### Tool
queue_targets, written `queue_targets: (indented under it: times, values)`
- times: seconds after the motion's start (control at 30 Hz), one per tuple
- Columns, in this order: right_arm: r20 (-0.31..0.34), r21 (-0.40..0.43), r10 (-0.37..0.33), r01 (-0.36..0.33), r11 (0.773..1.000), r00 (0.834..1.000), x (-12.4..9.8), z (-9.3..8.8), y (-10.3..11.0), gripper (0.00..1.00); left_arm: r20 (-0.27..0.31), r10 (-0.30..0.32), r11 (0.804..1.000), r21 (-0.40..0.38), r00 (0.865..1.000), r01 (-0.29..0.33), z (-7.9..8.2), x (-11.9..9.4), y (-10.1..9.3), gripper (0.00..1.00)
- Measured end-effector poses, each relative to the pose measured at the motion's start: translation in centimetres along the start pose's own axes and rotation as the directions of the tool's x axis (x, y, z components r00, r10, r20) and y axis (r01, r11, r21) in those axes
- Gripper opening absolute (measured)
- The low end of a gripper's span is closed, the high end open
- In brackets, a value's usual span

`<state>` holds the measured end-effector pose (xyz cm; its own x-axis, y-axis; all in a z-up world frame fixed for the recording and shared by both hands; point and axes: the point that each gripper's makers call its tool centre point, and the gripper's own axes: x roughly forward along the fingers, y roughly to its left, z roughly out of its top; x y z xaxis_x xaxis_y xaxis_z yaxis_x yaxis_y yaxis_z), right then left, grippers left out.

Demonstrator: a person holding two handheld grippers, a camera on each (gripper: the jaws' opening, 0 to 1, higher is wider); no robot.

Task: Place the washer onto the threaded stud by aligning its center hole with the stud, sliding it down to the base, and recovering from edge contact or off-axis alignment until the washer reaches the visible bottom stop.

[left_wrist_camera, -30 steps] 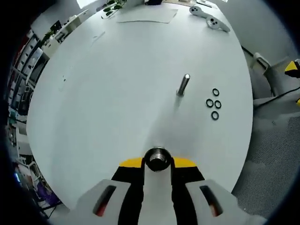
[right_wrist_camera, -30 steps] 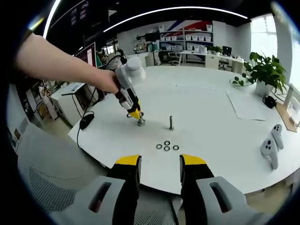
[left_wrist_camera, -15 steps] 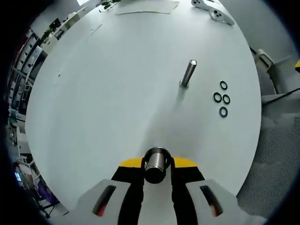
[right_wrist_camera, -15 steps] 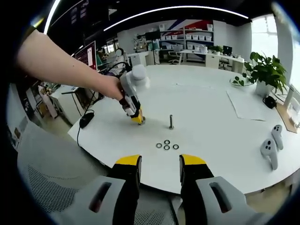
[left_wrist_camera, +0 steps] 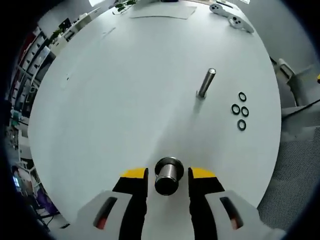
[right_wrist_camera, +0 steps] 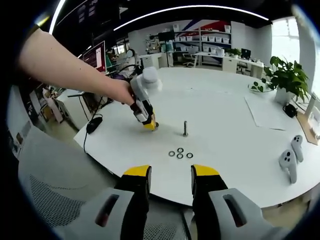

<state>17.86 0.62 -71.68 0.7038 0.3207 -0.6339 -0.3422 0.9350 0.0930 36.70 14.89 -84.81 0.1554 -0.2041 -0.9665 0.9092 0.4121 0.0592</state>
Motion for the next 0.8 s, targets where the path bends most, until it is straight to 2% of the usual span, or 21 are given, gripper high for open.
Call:
queue_targets:
  times: [0.3,0.53,0.8]
  values:
    - [-0.004,-0.017,0.028,-0.028,0.999,1.000,0.1,0.0,0.5,0.34,0.034,0.029,0.997,-0.069,0.999,-0.026,-0.8,-2.5,0.5,0.29]
    - [-0.004,-0.029,0.051,-0.051,0.998,0.999,0.2,0.0,1.0,0.34,0.049,0.068,0.991,-0.119,0.996,-0.062,-2.6,-4.4,0.8,0.29]
    - [0.001,-0.034,0.060,-0.060,0.998,0.998,0.2,0.1,1.2,0.34,0.052,0.083,0.980,-0.183,0.995,-0.072,-4.9,-4.9,0.8,0.30]
